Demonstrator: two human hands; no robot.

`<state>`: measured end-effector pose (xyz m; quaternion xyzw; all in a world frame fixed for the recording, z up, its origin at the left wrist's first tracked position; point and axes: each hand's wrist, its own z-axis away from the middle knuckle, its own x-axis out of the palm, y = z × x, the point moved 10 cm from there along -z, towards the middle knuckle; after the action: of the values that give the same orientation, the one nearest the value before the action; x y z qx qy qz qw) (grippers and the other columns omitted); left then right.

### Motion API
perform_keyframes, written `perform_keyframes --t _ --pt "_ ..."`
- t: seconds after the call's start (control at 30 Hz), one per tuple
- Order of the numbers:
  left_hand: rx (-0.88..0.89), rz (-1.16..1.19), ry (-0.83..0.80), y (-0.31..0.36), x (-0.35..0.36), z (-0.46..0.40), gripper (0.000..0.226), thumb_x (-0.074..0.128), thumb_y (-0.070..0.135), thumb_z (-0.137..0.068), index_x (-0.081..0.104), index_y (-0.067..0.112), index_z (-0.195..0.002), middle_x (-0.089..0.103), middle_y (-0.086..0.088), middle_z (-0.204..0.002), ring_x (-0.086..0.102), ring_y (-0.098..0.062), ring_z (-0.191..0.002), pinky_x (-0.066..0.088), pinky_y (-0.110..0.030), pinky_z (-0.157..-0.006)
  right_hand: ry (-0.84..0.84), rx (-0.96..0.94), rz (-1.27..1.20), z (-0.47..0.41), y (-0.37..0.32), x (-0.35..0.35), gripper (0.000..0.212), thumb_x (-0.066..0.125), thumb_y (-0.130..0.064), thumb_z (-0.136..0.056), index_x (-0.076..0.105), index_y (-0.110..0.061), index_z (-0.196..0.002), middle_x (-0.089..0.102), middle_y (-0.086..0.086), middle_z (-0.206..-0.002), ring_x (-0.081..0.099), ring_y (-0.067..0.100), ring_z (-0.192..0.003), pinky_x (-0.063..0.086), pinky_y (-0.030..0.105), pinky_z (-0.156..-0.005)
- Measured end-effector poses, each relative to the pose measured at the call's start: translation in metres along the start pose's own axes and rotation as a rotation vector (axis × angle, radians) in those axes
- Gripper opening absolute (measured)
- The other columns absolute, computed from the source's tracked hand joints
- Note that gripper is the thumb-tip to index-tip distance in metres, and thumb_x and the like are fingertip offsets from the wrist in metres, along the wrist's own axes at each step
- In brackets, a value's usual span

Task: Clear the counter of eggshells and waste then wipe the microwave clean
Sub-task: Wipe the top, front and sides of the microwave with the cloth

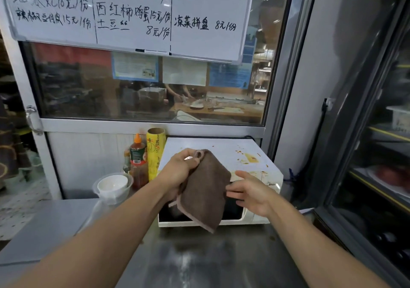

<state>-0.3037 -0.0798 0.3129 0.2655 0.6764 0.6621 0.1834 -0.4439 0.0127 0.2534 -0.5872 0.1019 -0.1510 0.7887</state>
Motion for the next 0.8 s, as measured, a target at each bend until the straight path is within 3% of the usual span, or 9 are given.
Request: perform_keyframes --t 0.1,0.17,0.23,0.33,0.43,0.53,0.63,0.7,0.8 --pt "0.021 -0.035 0.049 0.002 0.001 -0.01 0.021 0.051 0.016 -0.095 0.056 0.018 -0.075 0.065 -0.005 -0.068 0.061 -0.014 -0.055 0.048 -0.021 -0.048 -0.05 -0.061 -0.1 0.0 0.0 -0.006 0.066 0.058 0.007 -0.083 0.035 -0.025 -0.135 0.07 0.008 -0.082 0.065 0.024 -0.084 0.046 0.039 -0.094" --pt "0.068 -0.306 0.11 0.0 -0.002 -0.019 0.016 0.05 0.019 -0.095 0.054 0.016 -0.08 0.065 -0.006 -0.079 0.062 -0.019 -0.068 0.047 -0.025 -0.055 0.002 -0.114 -0.058 0.0 -0.004 -0.024 0.059 0.055 0.008 -0.085 0.038 -0.027 -0.13 0.07 0.006 -0.077 0.067 0.022 -0.077 0.053 0.035 -0.078" --pt "0.101 -0.583 0.123 -0.006 0.005 -0.027 0.012 0.05 0.023 -0.095 0.052 0.014 -0.088 0.066 -0.01 -0.088 0.06 -0.026 -0.077 0.044 -0.031 -0.062 0.082 -0.153 0.003 0.0 -0.007 -0.047 0.055 0.053 0.006 -0.087 0.039 -0.031 -0.126 0.066 0.006 -0.076 0.065 0.019 -0.072 0.054 0.031 -0.064" --pt "0.032 -0.65 0.063 -0.031 0.032 -0.039 0.015 0.054 0.029 -0.093 0.048 0.016 -0.098 0.062 -0.011 -0.077 0.053 -0.021 -0.057 0.04 -0.027 -0.046 0.293 -0.252 0.182 -0.004 -0.015 -0.089 0.039 0.052 0.004 -0.089 0.045 -0.028 -0.11 0.06 0.004 -0.077 0.061 0.017 -0.068 0.047 0.025 -0.052" --pt "-0.054 -0.562 -0.012 -0.052 0.068 -0.057 0.028 0.059 0.015 -0.089 0.041 0.019 -0.111 0.053 -0.006 -0.071 0.051 -0.018 -0.057 0.045 -0.027 -0.046 0.462 -0.357 0.42 -0.013 -0.024 -0.128 0.026 0.05 0.004 -0.088 0.051 -0.022 -0.081 0.056 0.001 -0.079 0.054 0.019 -0.075 0.041 0.025 -0.062" --pt "-0.117 -0.455 -0.076 -0.063 0.103 -0.083 0.044 0.06 -0.001 -0.085 0.035 0.018 -0.116 0.052 -0.006 -0.074 0.053 -0.019 -0.065 0.053 -0.036 -0.065 0.541 -0.343 0.472 -0.032 -0.026 -0.169 0.033 0.052 -0.001 -0.09 0.063 -0.023 -0.068 0.064 -0.003 -0.088 0.056 0.016 -0.086 0.039 0.025 -0.069" --pt "-0.111 -0.46 -0.042 -0.065 0.125 -0.119 0.041 0.058 -0.005 -0.083 0.036 0.017 -0.11 0.057 -0.016 -0.084 0.058 -0.025 -0.071 0.056 -0.045 -0.074 0.52 -0.3 0.376 -0.061 -0.034 -0.205 0.018 0.062 -0.006 -0.084 0.07 -0.023 -0.084 0.066 -0.001 -0.1 0.06 0.017 -0.094 0.044 0.026 -0.077" --pt "-0.085 -0.507 0.014 -0.064 0.136 -0.144 0.034 0.056 -0.003 -0.083 0.039 0.016 -0.105 0.061 -0.021 -0.089 0.058 -0.028 -0.072 0.054 -0.049 -0.076 0.466 -0.288 0.387 -0.084 -0.044 -0.219 0.027 0.067 -0.006 -0.08 0.068 -0.023 -0.102 0.063 0.0 -0.108 0.059 0.017 -0.097 0.047 0.025 -0.076" --pt "-0.056 -0.593 0.082 -0.07 0.147 -0.174 0.028 0.058 0.004 -0.085 0.043 0.016 -0.104 0.061 -0.015 -0.093 0.058 -0.022 -0.067 0.053 -0.035 -0.061 0.471 -0.284 0.519 -0.117 -0.056 -0.236 0.04 0.066 -0.005 -0.08 0.062 -0.021 -0.117 0.057 0.002 -0.123 0.055 0.02 -0.109 0.047 0.029 -0.087"
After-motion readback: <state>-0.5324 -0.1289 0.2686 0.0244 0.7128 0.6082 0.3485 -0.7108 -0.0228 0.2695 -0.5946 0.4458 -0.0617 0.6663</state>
